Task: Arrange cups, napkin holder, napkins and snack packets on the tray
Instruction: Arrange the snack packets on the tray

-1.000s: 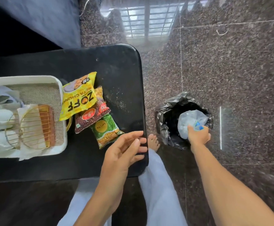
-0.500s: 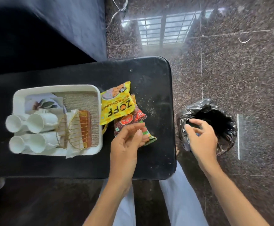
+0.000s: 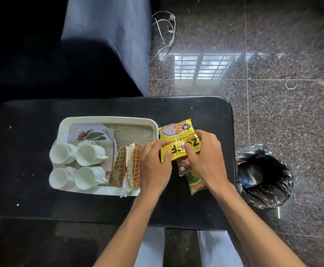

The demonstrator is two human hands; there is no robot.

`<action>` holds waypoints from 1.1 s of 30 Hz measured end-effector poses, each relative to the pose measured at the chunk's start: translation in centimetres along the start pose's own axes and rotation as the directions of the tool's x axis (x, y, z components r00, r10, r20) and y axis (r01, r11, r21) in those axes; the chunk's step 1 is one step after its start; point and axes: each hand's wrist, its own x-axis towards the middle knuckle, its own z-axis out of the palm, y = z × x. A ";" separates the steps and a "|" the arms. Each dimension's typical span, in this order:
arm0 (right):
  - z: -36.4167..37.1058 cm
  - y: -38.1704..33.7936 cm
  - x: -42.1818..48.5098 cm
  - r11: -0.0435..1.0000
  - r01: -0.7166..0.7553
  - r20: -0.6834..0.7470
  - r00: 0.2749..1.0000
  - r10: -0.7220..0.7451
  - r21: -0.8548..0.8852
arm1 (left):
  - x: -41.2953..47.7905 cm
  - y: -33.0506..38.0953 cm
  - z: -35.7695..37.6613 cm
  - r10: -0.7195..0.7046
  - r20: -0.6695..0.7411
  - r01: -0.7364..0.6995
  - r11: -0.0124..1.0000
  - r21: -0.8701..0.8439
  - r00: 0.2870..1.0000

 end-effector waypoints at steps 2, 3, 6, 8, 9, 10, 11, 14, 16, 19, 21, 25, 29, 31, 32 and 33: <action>0.9 -0.7 0.6 0.993 -0.052 0.012 0.998 0.054 -0.109 | 0.7 -0.3 -0.2 -0.031 0.027 0.032 0.999 -0.006 0.999; 1.2 -1.0 0.8 0.987 -0.076 0.013 0.997 0.078 -0.145 | 1.0 -0.4 -0.4 -0.049 0.041 0.050 0.999 -0.022 0.998; 1.9 -1.7 1.3 0.979 -0.127 -0.006 0.992 0.127 -0.162 | 1.9 -0.6 -0.9 -0.123 0.094 0.135 0.982 -0.133 0.988; 2.1 -1.9 1.4 0.985 -0.130 -0.043 0.991 0.126 -0.113 | 2.2 -0.7 -1.3 -0.134 0.134 0.158 0.968 -0.193 0.982; 2.2 -2.1 1.3 0.989 -0.130 -0.067 0.990 0.125 -0.077 | 2.3 -0.7 -1.5 -0.126 0.151 0.157 0.965 -0.212 0.980; 2.3 -2.3 1.3 0.990 -0.136 -0.097 0.986 0.133 -0.027 | 2.4 -0.7 -1.7 -0.116 0.169 0.153 0.962 -0.228 0.979; 2.3 -2.6 1.3 0.988 -0.148 -0.133 0.979 0.152 0.037 | 2.5 -0.7 -1.8 -0.106 0.189 0.151 0.959 -0.240 0.976; 1.9 -4.2 1.3 0.970 -0.139 -0.243 0.952 0.186 0.199 | 2.7 -1.0 -2.9 -0.064 0.253 0.134 0.953 -0.271 0.965; 1.5 -5.6 1.0 0.958 -0.079 -0.280 0.947 0.159 0.277 | 3.1 -0.8 -4.4 0.048 0.251 0.020 0.964 -0.265 0.967; 0.9 -8.3 0.0 0.941 0.039 -0.298 0.952 0.067 0.337 | 4.9 -0.1 -7.9 0.379 0.129 -0.367 0.924 -0.112 0.916; 0.4 -10.0 -0.6 0.945 0.143 -0.289 0.956 -0.055 0.294 | 6.7 0.8 -10.6 0.554 0.143 -0.567 0.821 0.068 0.820; -0.3 -12.6 -1.4 0.925 0.340 -0.225 0.927 -0.299 0.171 | 9.2 2.3 -14.9 0.657 0.390 -0.759 0.610 0.227 0.645; 0.0 -14.9 -1.3 0.860 0.489 -0.225 0.863 -0.453 0.145 | 9.1 1.9 -17.4 0.691 0.381 -0.765 0.639 0.077 0.615; 0.6 -16.0 -1.4 0.845 0.518 -0.250 0.843 -0.477 0.136 | 8.8 0.9 -18.6 0.678 0.279 -0.718 0.693 0.067 0.680; 1.0 -16.4 -1.4 0.852 0.506 -0.288 0.842 -0.455 0.135 | 8.7 0.1 -19.1 0.653 0.217 -0.677 0.734 0.055 0.726; 1.6 -16.7 -1.5 0.868 0.470 -0.336 0.853 -0.400 0.160 | 8.6 -0.7 -19.7 0.614 0.148 -0.626 0.779 0.041 0.775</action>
